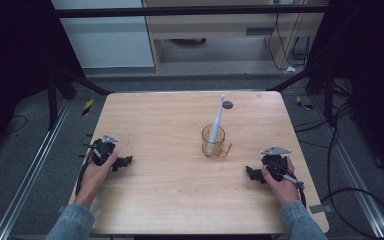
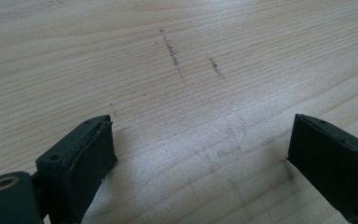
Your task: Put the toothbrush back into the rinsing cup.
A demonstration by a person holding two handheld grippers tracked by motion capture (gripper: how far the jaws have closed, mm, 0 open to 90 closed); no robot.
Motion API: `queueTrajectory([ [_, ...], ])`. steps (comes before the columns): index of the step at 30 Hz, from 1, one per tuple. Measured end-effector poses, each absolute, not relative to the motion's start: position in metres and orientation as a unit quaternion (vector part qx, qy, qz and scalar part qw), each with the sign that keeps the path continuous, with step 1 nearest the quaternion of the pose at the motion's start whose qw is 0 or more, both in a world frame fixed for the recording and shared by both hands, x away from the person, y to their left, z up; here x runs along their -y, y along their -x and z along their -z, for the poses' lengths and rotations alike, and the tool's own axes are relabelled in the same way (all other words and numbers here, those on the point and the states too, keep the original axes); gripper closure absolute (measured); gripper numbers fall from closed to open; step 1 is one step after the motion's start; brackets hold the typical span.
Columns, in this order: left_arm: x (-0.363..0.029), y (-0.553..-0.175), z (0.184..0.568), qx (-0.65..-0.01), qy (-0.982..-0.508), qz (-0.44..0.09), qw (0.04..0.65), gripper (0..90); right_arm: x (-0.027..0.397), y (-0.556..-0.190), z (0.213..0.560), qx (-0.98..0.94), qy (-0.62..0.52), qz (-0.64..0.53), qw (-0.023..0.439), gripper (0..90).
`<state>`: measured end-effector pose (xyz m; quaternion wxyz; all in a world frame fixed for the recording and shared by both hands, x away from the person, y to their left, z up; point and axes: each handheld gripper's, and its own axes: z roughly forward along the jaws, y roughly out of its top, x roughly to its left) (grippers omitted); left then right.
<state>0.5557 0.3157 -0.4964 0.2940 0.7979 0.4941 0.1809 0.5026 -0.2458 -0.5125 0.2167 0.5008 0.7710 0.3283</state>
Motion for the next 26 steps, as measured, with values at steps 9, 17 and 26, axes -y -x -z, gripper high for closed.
queueTrajectory([
  [9, -0.315, -0.56, 0.499, -0.494, -0.794, -0.194, 0.296, 5.1, 0.246, -0.503, 0.512, -0.771, -0.501, -0.328, 0.217, 0.5],
  [17, -0.313, -0.561, 0.507, -0.483, -0.787, -0.211, 0.322, 0.0, 0.246, -0.503, 0.512, -0.771, -0.501, -0.328, 0.217, 0.6],
  [26, -0.312, -0.56, 0.507, -0.49, -0.782, -0.213, 0.32, 0.0, 0.246, -0.503, 0.512, -0.771, -0.501, -0.328, 0.217, 0.6],
])
